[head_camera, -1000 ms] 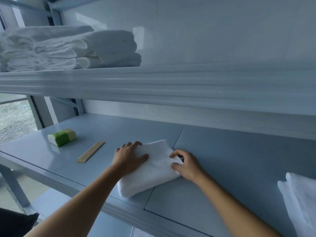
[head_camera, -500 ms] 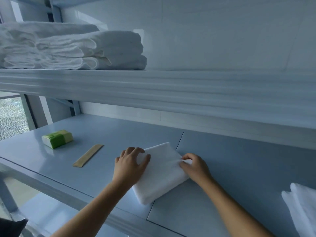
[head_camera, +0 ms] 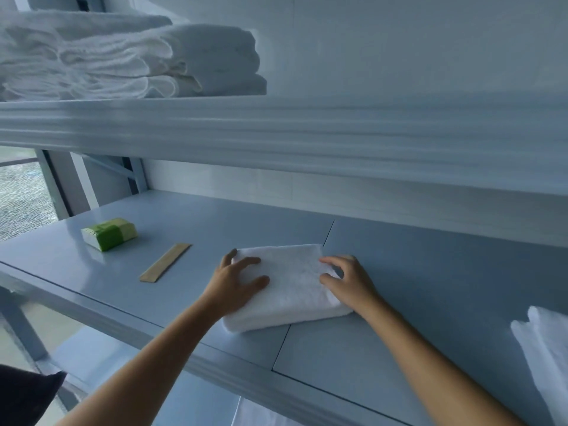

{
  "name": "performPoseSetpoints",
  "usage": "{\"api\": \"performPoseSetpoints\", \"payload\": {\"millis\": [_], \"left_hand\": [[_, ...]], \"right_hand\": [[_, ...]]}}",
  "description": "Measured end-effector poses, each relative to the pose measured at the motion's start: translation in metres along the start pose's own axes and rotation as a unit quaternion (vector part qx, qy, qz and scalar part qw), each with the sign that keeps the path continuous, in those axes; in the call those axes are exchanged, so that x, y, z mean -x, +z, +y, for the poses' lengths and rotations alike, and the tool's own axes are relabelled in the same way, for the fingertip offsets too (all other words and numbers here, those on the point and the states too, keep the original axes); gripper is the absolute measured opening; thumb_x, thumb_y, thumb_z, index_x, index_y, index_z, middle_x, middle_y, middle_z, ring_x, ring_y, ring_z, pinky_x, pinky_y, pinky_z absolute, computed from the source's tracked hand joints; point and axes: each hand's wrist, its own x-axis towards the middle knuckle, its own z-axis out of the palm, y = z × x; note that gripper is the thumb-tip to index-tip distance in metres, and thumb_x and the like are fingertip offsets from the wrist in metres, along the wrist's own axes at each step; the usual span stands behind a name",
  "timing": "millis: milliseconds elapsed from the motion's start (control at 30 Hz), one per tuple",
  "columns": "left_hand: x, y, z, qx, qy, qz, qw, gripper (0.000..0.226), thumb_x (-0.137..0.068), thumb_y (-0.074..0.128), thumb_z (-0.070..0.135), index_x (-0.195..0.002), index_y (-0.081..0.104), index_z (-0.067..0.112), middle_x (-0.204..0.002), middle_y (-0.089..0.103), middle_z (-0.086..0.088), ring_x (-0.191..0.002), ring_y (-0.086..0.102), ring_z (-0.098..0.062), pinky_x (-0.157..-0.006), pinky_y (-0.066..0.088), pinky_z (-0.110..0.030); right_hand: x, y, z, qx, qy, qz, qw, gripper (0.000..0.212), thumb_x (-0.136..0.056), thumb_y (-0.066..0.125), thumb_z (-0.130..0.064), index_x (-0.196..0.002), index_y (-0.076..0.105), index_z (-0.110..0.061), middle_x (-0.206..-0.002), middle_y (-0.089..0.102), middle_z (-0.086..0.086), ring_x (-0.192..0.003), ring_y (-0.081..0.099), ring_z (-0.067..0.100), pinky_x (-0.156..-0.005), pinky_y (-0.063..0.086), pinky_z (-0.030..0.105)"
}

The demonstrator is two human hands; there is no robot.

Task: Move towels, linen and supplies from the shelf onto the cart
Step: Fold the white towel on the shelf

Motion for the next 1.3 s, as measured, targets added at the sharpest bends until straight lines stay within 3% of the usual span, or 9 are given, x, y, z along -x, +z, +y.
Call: {"api": "performPoseSetpoints", "payload": {"millis": [67, 267, 367, 433, 533, 667, 967, 1067, 1300], "left_hand": [[0.005, 0.008, -0.003, -0.002, 0.0, -0.003, 1.0, 0.055, -0.082, 0.07, 0.057, -0.133, 0.055, 0.045, -0.163, 0.013, -0.006, -0.146, 0.028, -0.031, -0.117, 0.03, -0.043], [0.017, 0.011, 0.004, -0.002, -0.018, 0.006, 1.0, 0.059, -0.084, 0.062, 0.062, -0.138, 0.05, 0.044, -0.165, 0.003, -0.003, -0.14, 0.039, -0.033, -0.113, 0.035, -0.04], [0.026, 0.003, 0.017, -0.111, 0.052, 0.036, 0.992, 0.061, -0.085, 0.048, 0.072, -0.138, 0.052, 0.041, -0.164, 0.012, -0.003, -0.146, 0.026, -0.028, -0.115, 0.031, -0.043], [0.032, 0.002, 0.035, -0.168, 0.12, 0.026, 0.978, 0.066, -0.081, 0.041, 0.079, -0.132, 0.057, 0.04, -0.158, 0.031, 0.003, -0.142, 0.032, -0.021, -0.114, 0.03, -0.039], [0.039, 0.019, 0.066, -0.204, 0.181, -0.045, 0.961, 0.07, -0.079, 0.05, 0.078, -0.135, 0.052, 0.036, -0.142, 0.05, 0.009, -0.13, 0.046, -0.017, -0.107, 0.033, -0.035], [0.043, 0.044, 0.08, -0.233, 0.209, -0.037, 0.949, 0.086, -0.073, 0.061, 0.072, -0.147, 0.036, 0.034, -0.142, 0.048, 0.002, -0.126, 0.049, -0.026, -0.106, 0.032, -0.037], [0.045, 0.058, 0.067, -0.161, 0.337, 0.012, 0.928, 0.087, -0.074, 0.057, 0.063, -0.148, 0.04, 0.02, -0.129, 0.06, -0.001, -0.112, 0.063, -0.025, -0.093, 0.049, -0.036], [0.047, 0.053, 0.065, -0.131, 0.329, -0.004, 0.935, 0.084, -0.074, 0.054, 0.051, -0.149, 0.039, 0.017, -0.129, 0.06, -0.005, -0.108, 0.064, -0.029, -0.087, 0.05, -0.036], [0.056, 0.026, 0.068, 0.012, 0.241, 0.006, 0.97, 0.062, -0.091, 0.062, 0.03, -0.147, 0.035, 0.036, -0.128, 0.065, 0.0, -0.096, 0.066, -0.025, -0.071, 0.042, -0.028]], "right_hand": [[-0.001, 0.01, -0.002, -0.028, 0.012, -0.03, 0.999, 0.04, -0.083, 0.072, -0.03, -0.123, 0.068, -0.024, -0.119, 0.063, -0.01, -0.114, 0.059, 0.006, -0.092, 0.043, 0.014], [0.003, 0.017, 0.005, 0.054, 0.031, 0.009, 0.998, 0.041, -0.092, 0.061, -0.034, -0.133, 0.061, -0.028, -0.135, 0.062, 0.002, -0.126, 0.055, 0.023, -0.103, 0.044, 0.032], [0.006, 0.019, 0.003, 0.113, 0.045, 0.015, 0.992, 0.043, -0.095, 0.053, -0.038, -0.137, 0.055, -0.032, -0.136, 0.06, 0.008, -0.126, 0.053, 0.029, -0.103, 0.044, 0.036], [0.008, 0.018, 0.0, 0.127, 0.061, 0.015, 0.99, 0.044, -0.096, 0.05, -0.039, -0.14, 0.052, -0.031, -0.137, 0.058, 0.01, -0.125, 0.053, 0.031, -0.103, 0.043, 0.036], [0.013, 0.012, -0.006, 0.118, 0.068, 0.015, 0.991, 0.044, -0.094, 0.053, -0.036, -0.137, 0.055, -0.025, -0.135, 0.06, 0.008, -0.123, 0.054, 0.03, -0.099, 0.044, 0.034], [0.03, 0.005, -0.012, 0.041, 0.075, 0.011, 0.996, 0.048, -0.091, 0.063, -0.032, -0.137, 0.055, -0.022, -0.14, 0.057, 0.001, -0.128, 0.053, 0.022, -0.104, 0.041, 0.031], [0.072, 0.003, -0.026, -0.238, 0.094, 0.114, 0.96, 0.033, -0.085, 0.071, -0.014, -0.118, 0.069, -0.019, -0.117, 0.067, -0.002, -0.11, 0.061, 0.012, -0.093, 0.048, 0.024], [0.075, 0.002, -0.031, -0.285, 0.088, 0.133, 0.945, 0.027, -0.085, 0.072, -0.014, -0.111, 0.071, -0.02, -0.114, 0.07, -0.001, -0.109, 0.065, 0.012, -0.093, 0.052, 0.027], [0.095, -0.001, -0.05, -0.304, 0.02, 0.135, 0.943, 0.02, -0.092, 0.068, -0.022, -0.111, 0.07, -0.026, -0.106, 0.073, -0.01, -0.101, 0.068, 0.005, -0.084, 0.053, 0.019]]}}
